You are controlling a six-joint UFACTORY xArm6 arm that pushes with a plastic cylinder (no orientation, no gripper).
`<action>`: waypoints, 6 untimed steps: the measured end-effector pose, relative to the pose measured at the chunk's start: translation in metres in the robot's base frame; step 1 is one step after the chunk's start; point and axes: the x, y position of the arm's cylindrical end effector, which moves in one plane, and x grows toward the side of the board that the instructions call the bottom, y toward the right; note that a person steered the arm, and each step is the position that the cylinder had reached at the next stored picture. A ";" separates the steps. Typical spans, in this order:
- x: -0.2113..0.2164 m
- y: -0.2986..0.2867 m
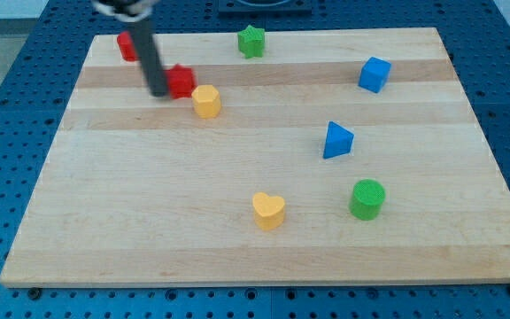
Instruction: Move the red star towards blue cube
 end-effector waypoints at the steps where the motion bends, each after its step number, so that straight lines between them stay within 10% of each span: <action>1: -0.005 0.061; 3: -0.010 0.006; 6: -0.052 0.184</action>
